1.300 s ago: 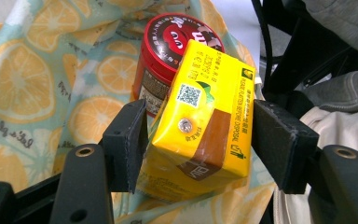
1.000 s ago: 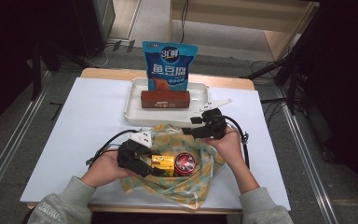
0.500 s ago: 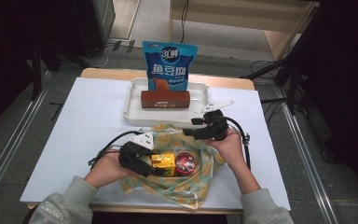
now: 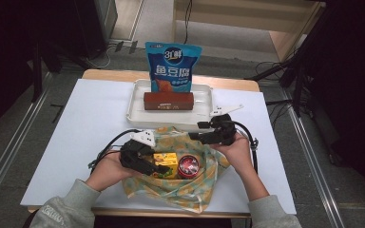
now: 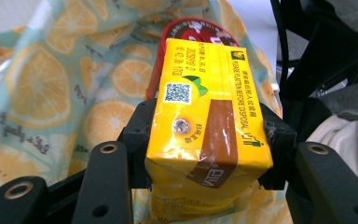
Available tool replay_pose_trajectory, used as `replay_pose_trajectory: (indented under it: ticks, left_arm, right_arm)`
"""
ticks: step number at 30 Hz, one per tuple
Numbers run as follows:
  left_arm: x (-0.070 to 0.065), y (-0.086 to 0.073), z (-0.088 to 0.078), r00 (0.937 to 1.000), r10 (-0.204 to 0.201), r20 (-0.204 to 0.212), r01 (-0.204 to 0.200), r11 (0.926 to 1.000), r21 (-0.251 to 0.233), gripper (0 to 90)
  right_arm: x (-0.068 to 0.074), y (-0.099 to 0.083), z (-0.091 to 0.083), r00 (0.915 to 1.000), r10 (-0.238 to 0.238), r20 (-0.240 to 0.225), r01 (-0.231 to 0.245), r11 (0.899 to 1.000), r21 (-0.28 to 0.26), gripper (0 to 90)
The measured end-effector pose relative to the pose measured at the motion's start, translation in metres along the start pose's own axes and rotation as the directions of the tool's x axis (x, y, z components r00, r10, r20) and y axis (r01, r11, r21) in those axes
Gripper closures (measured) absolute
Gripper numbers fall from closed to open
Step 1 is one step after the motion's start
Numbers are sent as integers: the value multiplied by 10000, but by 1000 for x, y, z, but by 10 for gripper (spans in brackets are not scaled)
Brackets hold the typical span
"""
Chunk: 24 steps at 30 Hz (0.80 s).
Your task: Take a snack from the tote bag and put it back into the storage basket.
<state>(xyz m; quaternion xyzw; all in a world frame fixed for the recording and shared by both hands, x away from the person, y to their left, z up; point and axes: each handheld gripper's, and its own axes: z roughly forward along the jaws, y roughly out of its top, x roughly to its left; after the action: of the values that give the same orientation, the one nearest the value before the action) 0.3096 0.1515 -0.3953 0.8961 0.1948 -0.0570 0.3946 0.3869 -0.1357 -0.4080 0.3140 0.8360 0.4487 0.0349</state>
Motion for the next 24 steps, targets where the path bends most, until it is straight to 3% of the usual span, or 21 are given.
replay_pose_trajectory:
  ticks: [7,24]
  left_arm:
    - [5,3,-12,9995,-324,-35,322,9985,-437,506]
    - [9,16,-34,9974,-651,-312,626,9952,-758,507]
  right_arm:
    - [2,-2,-3,10000,-70,-4,70,10000,-45,377]
    - [9,-7,-8,9997,-209,-110,208,9998,-77,377]
